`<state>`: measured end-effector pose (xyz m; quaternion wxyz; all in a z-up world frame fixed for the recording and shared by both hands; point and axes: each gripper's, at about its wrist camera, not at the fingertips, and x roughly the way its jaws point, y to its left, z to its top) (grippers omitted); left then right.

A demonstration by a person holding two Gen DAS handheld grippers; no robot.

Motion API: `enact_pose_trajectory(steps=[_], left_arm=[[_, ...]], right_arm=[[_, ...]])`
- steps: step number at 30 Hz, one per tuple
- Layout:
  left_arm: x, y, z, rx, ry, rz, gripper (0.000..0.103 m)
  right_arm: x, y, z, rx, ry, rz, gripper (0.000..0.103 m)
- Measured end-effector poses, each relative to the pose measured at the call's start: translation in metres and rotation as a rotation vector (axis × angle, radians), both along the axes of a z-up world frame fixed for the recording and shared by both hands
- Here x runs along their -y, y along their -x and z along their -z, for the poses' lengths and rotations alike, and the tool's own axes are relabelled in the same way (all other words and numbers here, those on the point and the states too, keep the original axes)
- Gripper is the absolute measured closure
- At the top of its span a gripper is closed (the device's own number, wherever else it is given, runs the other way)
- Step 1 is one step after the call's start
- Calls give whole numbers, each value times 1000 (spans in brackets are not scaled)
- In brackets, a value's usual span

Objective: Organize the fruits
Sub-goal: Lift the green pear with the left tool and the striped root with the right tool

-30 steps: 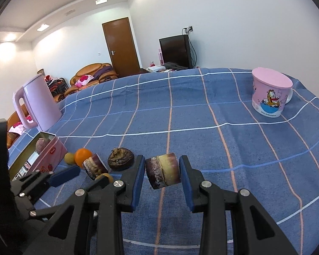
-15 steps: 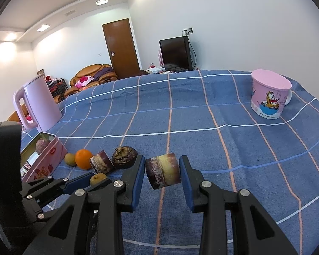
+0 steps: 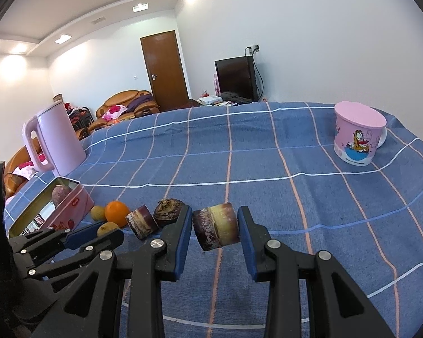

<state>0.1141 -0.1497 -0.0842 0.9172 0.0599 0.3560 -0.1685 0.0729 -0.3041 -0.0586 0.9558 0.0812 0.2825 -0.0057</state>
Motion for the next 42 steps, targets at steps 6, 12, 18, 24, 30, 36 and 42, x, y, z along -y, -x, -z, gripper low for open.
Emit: enact_pose_trajectory(steps=[6,12,18,24,30,36,42], left_arm=[[-1,7,-5,49,-16,-11,76],[-2,12,-9,91,-18,-27,76],[-4,17,-13,129,-16,-41,76],[-6,22,-16,163,-13,-53,76],[-7,27,-19,194,-13,-62,76],[-8,32,-21,221,-13,-70,76],[-10,35,-23,241,-8,-80,76]], right_arm=[[-2,3,-2,30,6,-14,68],[-4,8,-5,57,15,-17,68],[-7,13,-8,82,26,-21,68],[-8,16,-10,102,30,-23,68],[-9,19,-11,116,35,-25,68],[-9,21,-13,133,40,-24,68],[-11,25,-14,155,50,-24,68]])
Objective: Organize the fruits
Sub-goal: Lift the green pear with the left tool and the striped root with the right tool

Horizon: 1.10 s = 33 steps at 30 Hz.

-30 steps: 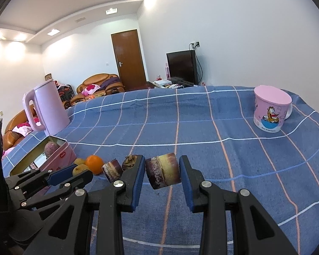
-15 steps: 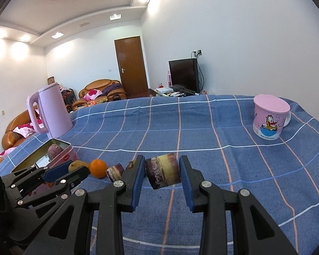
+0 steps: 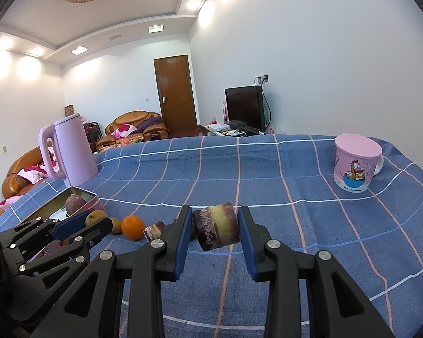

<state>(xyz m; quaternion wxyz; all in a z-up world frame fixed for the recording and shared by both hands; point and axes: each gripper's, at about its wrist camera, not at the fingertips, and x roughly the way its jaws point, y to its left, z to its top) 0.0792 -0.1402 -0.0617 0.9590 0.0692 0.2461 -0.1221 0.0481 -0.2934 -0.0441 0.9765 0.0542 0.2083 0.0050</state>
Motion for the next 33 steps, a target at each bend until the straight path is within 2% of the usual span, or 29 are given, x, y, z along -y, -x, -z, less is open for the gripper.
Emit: enact_pose_trajectory(steps=[20,33], left_arm=[[-10,15,-8,89,28,-32,76],[-36,12,-8,91,32,-81,76]], right_arm=[[-12,15,-7,83,62,3,68],[-23,15,-7,89,78,-8,68]])
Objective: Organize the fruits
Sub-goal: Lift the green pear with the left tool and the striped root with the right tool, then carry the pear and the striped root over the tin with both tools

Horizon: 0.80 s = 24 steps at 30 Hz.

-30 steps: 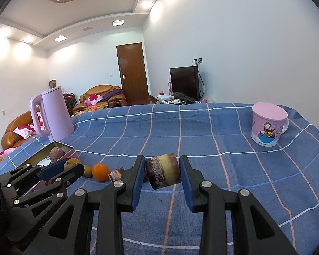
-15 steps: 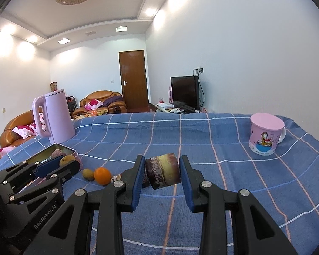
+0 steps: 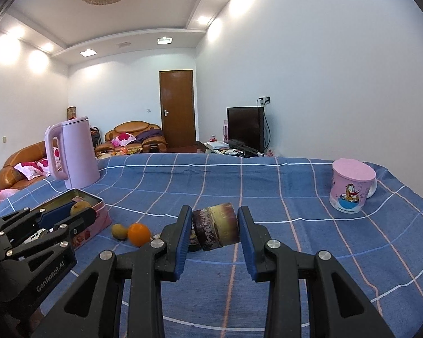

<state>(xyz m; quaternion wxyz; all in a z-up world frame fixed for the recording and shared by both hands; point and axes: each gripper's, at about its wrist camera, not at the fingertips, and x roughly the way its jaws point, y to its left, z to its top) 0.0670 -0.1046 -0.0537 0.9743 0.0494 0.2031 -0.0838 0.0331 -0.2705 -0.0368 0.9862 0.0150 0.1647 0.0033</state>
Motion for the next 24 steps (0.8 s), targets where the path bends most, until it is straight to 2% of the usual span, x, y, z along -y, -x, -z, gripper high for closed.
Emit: enact_pose_trajectory(steps=[24], left_arm=[[-76,-12,-3,-13,46,-127,76]], right_arm=[[-72,-21,4,-35,38,-131,68]])
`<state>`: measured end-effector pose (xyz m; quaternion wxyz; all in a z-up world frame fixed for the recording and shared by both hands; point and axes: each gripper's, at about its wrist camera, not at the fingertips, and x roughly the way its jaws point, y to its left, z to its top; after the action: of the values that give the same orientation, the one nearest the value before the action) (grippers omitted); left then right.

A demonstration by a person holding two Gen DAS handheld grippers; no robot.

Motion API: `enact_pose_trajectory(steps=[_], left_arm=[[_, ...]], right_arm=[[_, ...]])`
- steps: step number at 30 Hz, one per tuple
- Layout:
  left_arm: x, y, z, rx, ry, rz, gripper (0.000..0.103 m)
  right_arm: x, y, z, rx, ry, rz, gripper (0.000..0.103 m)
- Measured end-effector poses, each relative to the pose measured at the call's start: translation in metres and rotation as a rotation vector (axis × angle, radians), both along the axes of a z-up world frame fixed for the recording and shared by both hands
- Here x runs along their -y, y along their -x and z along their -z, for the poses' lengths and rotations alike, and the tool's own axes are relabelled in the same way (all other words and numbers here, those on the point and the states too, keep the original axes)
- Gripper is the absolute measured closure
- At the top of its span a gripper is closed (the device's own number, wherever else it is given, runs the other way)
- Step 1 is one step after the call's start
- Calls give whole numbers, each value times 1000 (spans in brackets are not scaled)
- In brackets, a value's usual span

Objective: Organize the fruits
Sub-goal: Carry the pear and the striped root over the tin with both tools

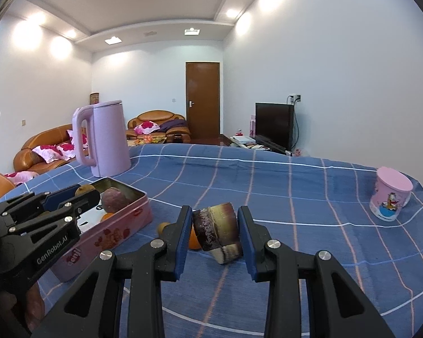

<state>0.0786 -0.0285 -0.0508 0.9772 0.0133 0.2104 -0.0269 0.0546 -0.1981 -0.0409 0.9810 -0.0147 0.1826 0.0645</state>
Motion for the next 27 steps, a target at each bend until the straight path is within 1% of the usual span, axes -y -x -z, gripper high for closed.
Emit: enact_pose_trajectory(steps=[12,18,27], left_arm=[[-48,-14,-4,-16,20,-87,76],[-74,-22,-1,-34,16,-135,76],[-100,-30,1,-49,5,-165,76]], right_arm=[[-48,-14,0,-20,14,-100,68],[-76,-24,-1,-26,21,-150,68],[-120,-33,-2,-21,46,-223,68]])
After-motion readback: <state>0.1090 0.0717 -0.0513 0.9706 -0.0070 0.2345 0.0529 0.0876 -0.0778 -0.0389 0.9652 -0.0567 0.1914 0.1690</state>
